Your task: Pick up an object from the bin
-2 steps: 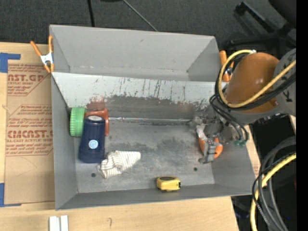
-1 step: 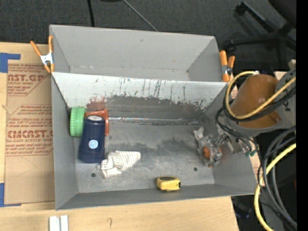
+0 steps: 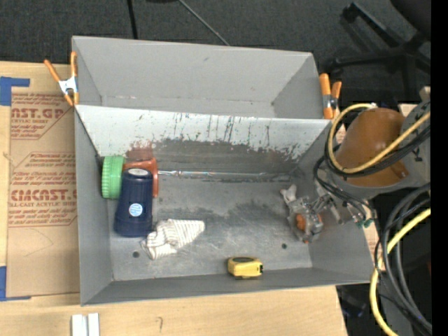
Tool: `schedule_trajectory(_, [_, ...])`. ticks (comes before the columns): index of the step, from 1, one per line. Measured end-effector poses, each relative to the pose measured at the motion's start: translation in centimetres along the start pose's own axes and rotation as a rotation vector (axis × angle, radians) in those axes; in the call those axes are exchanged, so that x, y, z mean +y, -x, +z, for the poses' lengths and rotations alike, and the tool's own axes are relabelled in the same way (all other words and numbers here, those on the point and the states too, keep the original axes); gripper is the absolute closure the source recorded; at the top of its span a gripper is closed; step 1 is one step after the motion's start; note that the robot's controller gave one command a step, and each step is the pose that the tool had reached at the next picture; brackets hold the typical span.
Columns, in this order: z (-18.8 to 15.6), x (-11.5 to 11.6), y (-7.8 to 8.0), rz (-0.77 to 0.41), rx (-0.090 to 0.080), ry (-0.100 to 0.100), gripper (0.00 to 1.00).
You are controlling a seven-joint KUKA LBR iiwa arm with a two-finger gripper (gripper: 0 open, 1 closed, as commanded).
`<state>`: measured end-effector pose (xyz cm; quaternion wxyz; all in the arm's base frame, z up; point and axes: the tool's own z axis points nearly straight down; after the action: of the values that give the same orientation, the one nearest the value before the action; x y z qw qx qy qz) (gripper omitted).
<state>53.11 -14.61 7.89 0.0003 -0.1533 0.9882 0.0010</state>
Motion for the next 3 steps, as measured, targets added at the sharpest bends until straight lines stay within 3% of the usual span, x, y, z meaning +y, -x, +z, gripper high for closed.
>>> schedule_trajectory(1, [-4.4, 0.5, 1.3, 0.010, 0.003, 0.000, 1.00])
schedule_trajectory(2, [-6.0, 0.2, 1.6, 0.002, -0.006, -0.005, 1.00])
schedule_trajectory(3, [-11.4, -0.8, 3.9, 0.023, 0.002, -0.001, 1.00])
